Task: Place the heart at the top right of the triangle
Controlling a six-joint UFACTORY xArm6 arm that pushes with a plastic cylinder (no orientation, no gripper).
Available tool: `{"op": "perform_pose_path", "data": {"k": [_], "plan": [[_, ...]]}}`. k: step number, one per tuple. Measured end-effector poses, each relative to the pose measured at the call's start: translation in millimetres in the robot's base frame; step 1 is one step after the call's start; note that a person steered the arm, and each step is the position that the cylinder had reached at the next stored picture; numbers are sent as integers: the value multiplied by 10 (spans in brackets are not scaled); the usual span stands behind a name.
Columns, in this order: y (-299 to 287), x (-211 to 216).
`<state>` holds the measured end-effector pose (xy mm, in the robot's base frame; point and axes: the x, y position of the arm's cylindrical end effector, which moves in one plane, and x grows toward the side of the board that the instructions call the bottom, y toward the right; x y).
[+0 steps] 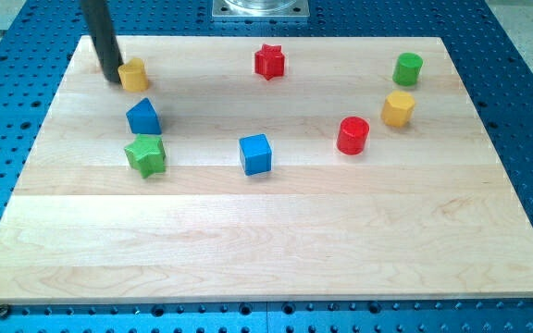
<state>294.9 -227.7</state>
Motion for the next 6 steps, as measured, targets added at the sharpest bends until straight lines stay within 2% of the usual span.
{"op": "perform_pose_path", "data": {"k": [1,3,5,6], "plan": [[432,-70],[1168,-512],[598,-330],[757,-325]]}}
